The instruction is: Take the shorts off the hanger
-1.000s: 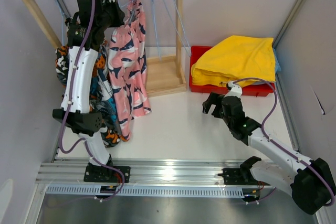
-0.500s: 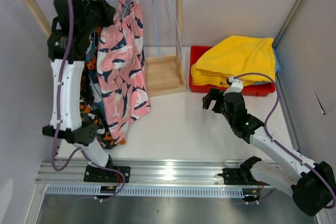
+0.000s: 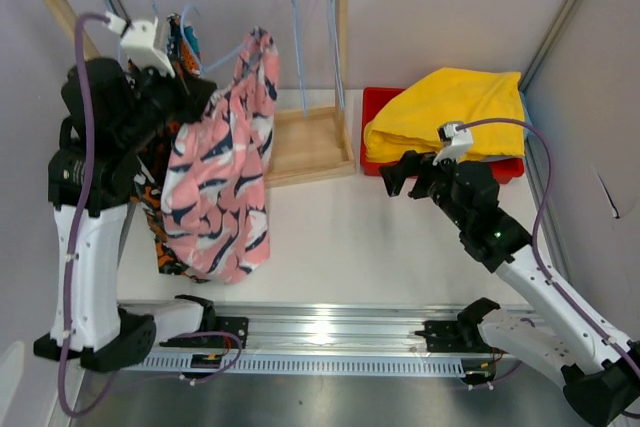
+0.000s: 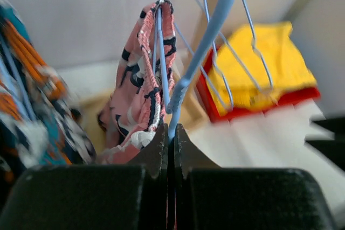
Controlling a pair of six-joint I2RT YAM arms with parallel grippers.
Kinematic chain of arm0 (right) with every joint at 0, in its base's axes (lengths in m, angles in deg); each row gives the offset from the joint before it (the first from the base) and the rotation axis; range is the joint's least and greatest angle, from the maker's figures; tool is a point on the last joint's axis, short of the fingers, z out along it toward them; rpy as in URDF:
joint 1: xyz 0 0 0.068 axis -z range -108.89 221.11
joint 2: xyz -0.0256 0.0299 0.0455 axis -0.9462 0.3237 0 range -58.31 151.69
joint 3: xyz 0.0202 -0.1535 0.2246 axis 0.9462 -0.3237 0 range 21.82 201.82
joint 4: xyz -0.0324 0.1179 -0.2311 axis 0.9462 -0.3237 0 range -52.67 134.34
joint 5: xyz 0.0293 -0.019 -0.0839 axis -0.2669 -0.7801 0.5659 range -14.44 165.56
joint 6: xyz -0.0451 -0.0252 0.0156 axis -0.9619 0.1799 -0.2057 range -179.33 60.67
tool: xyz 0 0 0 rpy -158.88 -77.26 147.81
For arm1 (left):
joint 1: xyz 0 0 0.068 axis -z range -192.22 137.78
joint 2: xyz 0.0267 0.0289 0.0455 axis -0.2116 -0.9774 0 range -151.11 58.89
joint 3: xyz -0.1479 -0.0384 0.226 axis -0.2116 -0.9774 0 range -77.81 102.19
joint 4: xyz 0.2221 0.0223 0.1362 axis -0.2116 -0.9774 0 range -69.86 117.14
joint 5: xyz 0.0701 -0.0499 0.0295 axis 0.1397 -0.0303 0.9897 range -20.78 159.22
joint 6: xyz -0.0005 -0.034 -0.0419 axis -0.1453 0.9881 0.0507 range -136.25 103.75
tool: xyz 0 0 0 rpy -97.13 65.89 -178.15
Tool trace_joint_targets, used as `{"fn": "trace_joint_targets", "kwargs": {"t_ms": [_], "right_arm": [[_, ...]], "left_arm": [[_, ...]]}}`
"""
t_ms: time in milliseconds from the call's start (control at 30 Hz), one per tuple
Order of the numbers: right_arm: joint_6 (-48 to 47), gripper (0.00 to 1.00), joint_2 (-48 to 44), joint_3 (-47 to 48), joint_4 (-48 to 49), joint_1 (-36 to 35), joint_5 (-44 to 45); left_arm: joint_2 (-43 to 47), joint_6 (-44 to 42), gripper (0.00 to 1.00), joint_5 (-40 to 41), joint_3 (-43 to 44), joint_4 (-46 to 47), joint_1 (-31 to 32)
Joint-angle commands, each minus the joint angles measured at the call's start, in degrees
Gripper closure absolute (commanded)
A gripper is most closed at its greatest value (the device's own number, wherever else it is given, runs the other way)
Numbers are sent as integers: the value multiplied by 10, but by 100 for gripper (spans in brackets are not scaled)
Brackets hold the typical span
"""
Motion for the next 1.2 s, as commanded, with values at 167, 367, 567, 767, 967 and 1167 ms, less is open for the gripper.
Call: {"fn": "trace_joint_targets", "kwargs": {"t_ms": [167, 367, 567, 767, 967, 1167], "right_arm": [[-32, 0, -6, 138, 5, -7, -208], [-11, 0, 8, 171, 19, -16, -259], [-3, 0, 10, 168, 37, -32, -243], [4, 1, 24, 167, 57, -38, -230], [5, 32, 37, 155, 97, -38, -241], [-1, 100, 37, 137, 127, -37, -214]], "left_arm": [[187, 6, 100, -117, -177, -13, 40], [254, 55, 100, -278, -205, 33, 50], [271, 97, 100, -352, -200, 78, 82], [274, 99, 100, -352, -189, 77, 102], [276, 95, 100, -349, -193, 75, 102], [276, 86, 100, -330, -194, 62, 102]]}}
